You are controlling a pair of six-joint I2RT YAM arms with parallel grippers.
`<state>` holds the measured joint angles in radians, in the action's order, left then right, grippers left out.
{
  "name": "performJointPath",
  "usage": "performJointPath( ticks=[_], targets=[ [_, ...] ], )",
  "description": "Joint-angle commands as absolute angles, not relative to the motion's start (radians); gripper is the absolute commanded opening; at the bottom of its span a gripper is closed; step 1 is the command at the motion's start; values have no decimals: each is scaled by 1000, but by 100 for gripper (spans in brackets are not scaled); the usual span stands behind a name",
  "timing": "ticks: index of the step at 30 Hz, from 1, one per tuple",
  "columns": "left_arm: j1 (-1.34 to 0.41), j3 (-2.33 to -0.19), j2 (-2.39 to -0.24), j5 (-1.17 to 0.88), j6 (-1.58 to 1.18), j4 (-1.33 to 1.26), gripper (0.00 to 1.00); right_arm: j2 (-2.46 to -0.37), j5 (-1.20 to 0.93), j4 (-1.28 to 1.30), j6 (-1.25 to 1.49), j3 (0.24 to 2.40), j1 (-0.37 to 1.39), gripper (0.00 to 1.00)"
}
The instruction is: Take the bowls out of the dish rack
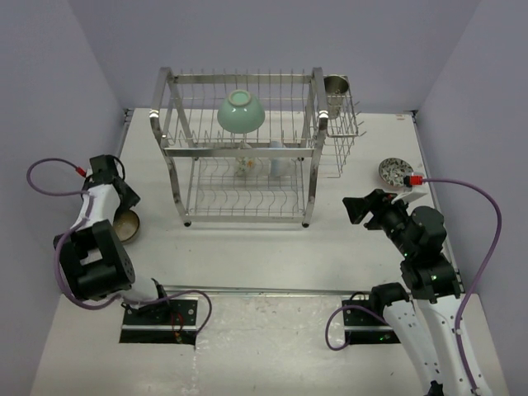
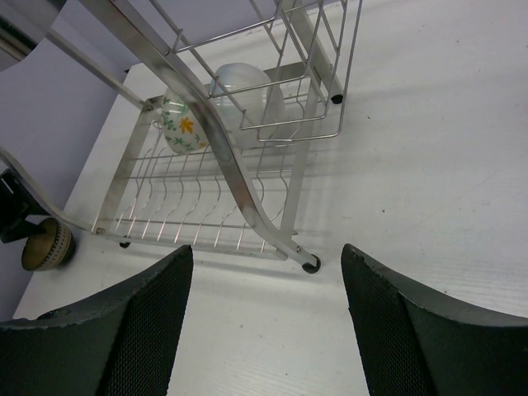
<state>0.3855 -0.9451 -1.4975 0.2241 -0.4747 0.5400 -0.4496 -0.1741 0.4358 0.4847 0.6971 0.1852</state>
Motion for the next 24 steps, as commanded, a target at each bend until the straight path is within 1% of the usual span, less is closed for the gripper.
performJointPath(
  ticks=[1, 2, 3, 4, 5, 6, 9, 12, 13, 14, 15, 18, 19, 21, 22, 24],
  targets=[
    [393, -991, -1392, 219, -489, 505, 57, -453, -169, 433, 469, 732, 189, 73],
    [394, -988, -1367, 206, -495, 496, 61, -453, -170, 433, 469, 730, 189, 73],
    [394, -986, -1339, 199, -497, 488, 63, -453, -169, 431, 469, 729, 189, 73],
    [393, -977, -1275, 189, -499, 476, 69, -454, -169, 428, 468, 729, 189, 73],
    [393, -976, -1243, 175, -505, 462, 69, -454, -169, 428, 468, 727, 189, 73],
    [396, -979, -1176, 170, -508, 465, 69, -457, -170, 428, 468, 729, 189, 73],
    [393, -996, -1077, 147, -526, 486, 70, -460, -169, 430, 468, 733, 189, 73],
    [394, -993, -901, 65, -551, 535, 70, -460, -167, 425, 466, 733, 189, 73],
    [393, -976, -855, 28, -557, 532, 70, -462, -166, 423, 468, 732, 190, 73],
    [393, -951, -810, -50, -572, 519, 70, -462, -167, 420, 466, 732, 190, 73],
    [393, -902, -713, -83, -581, 512, 70, -462, -167, 419, 468, 729, 189, 73],
    [393, -822, -553, -211, -612, 471, 71, -463, -172, 414, 468, 724, 189, 73],
    [382, -819, -543, -280, -609, 485, 70, -463, -175, 414, 468, 724, 189, 73],
    [359, -770, -523, -349, -609, 466, 70, -466, -176, 413, 468, 724, 189, 73],
    [347, -746, -515, -429, -609, 445, 69, -468, -178, 411, 468, 724, 189, 73],
    [321, -685, -482, -492, -606, 371, 66, -474, -176, 411, 469, 729, 189, 73]
  ],
)
